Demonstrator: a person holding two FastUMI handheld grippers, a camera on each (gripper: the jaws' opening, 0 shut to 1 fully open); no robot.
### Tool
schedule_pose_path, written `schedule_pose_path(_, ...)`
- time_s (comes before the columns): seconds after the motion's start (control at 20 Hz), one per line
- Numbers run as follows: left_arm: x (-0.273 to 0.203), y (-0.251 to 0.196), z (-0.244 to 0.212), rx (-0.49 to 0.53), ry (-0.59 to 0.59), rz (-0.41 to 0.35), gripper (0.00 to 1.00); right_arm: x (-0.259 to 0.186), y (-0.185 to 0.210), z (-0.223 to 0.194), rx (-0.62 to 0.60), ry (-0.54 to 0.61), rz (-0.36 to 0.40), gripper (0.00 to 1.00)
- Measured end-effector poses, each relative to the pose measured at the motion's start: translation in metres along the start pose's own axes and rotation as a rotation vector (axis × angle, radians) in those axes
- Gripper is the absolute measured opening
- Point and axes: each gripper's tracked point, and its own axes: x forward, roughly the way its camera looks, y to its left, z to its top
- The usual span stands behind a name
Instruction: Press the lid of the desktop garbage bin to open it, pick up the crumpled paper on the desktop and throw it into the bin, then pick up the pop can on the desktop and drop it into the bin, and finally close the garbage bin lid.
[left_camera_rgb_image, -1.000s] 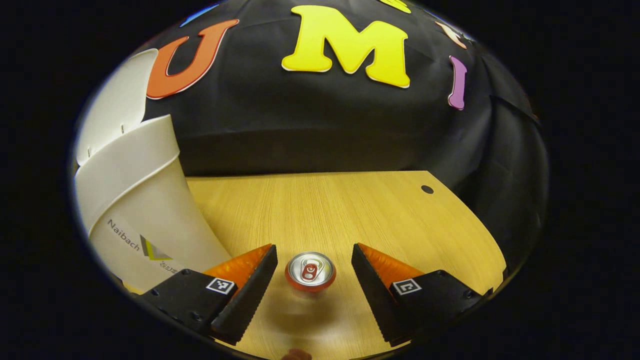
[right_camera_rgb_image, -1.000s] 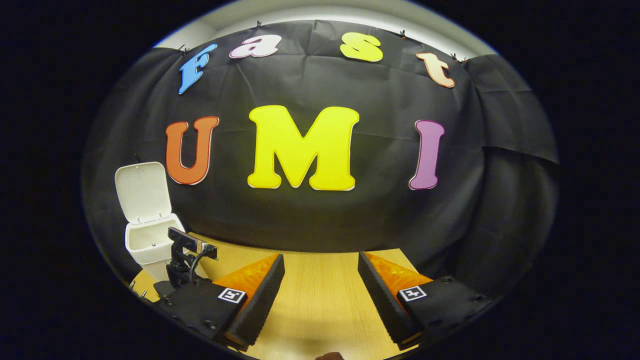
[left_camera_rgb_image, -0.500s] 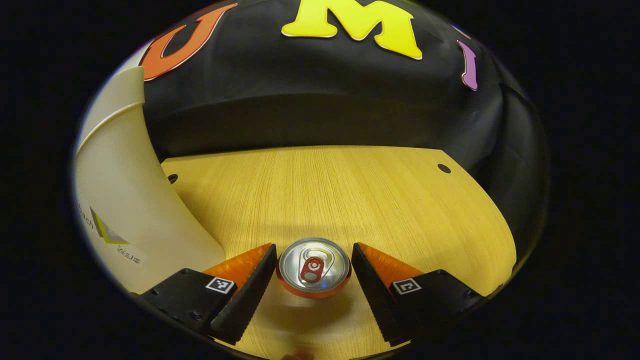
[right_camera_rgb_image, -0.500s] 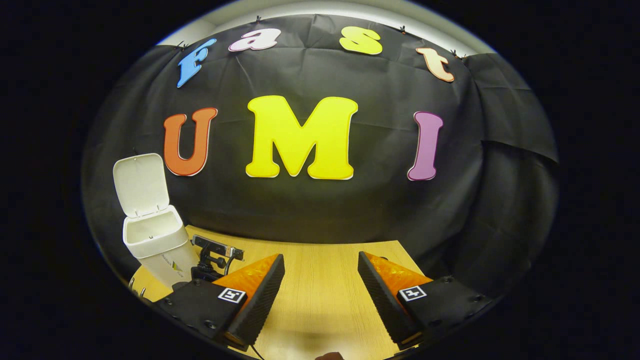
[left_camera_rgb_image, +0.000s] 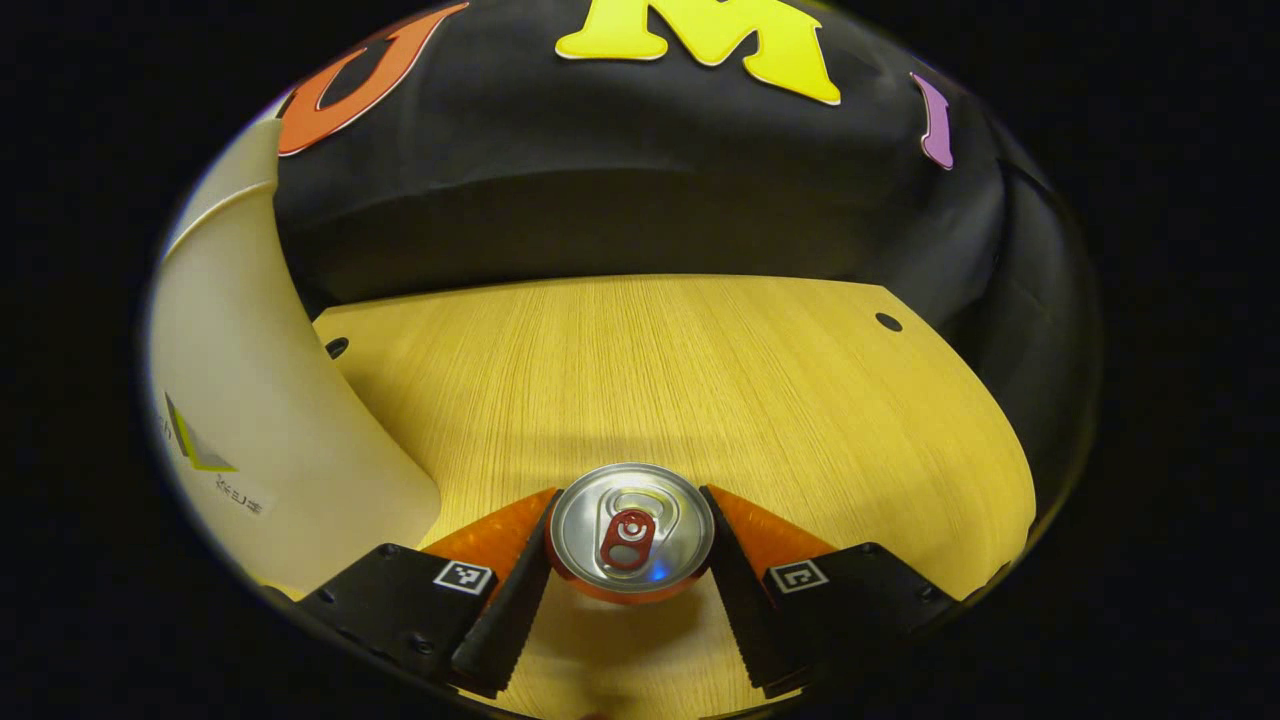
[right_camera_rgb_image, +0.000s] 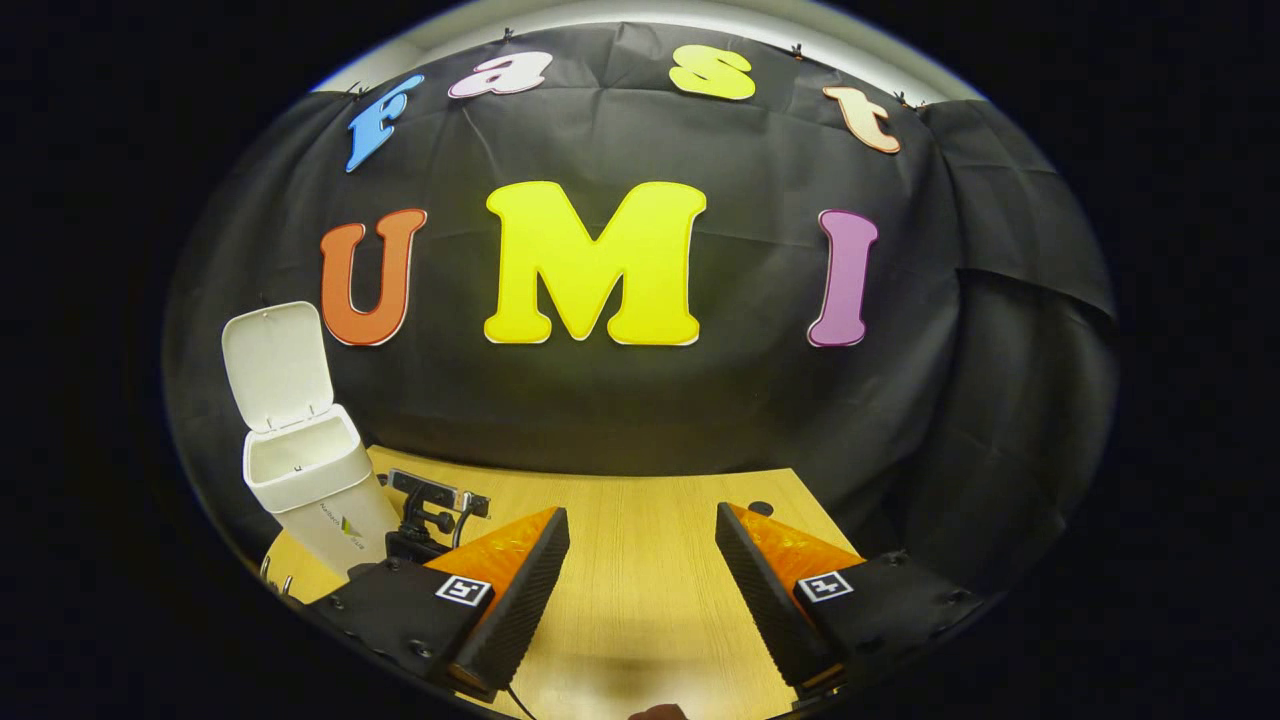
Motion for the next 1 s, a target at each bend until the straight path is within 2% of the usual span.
schedule_pose_path(0.45, -0.074, -0.005, 0.067, 0.123, -0.215, 0.014, 0.84, 0.0, 0.007, -0.009, 0.001, -0.003, 0.022, 0.95)
schedule_pose_path(0.75, -0.131, -0.005, 0.121, 0.13, -0.382, 0.03, 0.83, -0.001, 0.0, -0.008, 0.003, -0.019, 0.007, 0.95)
schedule_pose_path(0.85, -0.153, 0.003, 0.146, 0.13, -0.433, 0.038, 0.83, -0.002, -0.001, -0.006, 0.017, -0.024, 0.006, 0.95)
schedule_pose_path(1.0, -0.176, 0.029, 0.171, 0.147, -0.498, 0.089, 0.83, -0.003, -0.001, -0.004, 0.032, -0.03, 0.011, 0.95)
